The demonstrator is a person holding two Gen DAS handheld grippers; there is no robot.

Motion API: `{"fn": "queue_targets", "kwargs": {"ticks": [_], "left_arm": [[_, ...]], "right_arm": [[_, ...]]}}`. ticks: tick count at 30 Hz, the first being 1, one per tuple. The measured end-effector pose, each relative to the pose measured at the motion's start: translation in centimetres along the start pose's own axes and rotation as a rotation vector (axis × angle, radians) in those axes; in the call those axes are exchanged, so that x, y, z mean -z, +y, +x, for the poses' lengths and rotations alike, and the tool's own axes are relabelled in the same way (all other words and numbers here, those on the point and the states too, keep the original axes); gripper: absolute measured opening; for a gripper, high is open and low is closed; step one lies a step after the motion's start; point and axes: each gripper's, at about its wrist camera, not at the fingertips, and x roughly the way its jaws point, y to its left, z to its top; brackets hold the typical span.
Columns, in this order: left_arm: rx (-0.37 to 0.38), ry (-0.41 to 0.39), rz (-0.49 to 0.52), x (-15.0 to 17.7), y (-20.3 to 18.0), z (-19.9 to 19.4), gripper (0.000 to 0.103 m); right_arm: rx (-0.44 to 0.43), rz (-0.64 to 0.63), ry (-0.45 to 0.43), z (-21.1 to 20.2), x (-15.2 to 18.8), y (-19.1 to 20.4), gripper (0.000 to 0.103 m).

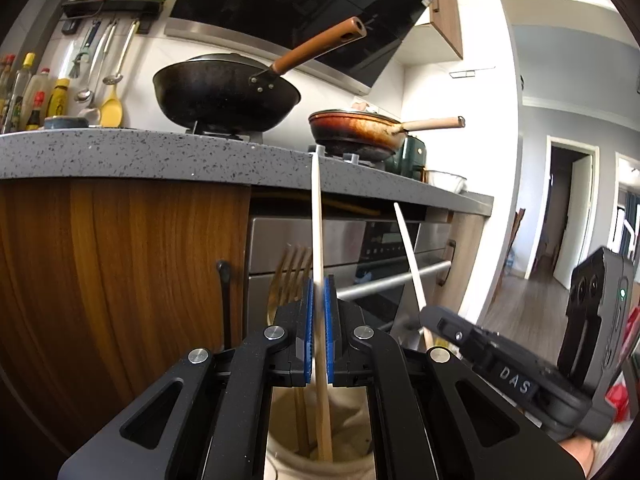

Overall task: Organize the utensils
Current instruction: 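Carry the wooden chopsticks in both tools over the holder and lower them in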

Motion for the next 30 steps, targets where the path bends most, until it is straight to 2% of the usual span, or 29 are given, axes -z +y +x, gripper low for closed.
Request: {"fn": "queue_targets", "kwargs": {"ticks": [11,30], "left_arm": [[0.026,0.032,0.000,1.4,0.3,-1.5,0.005],[0.045,0.143,-0.012,3.0,0.7,-2.1,0.005]], "right_arm": [[0.003,-0.028,0.002,-0.7,0.3,0.3,0.005],[-0.013,-0.034,0.166,-2.2,2.7,0.5,0.005]]}}
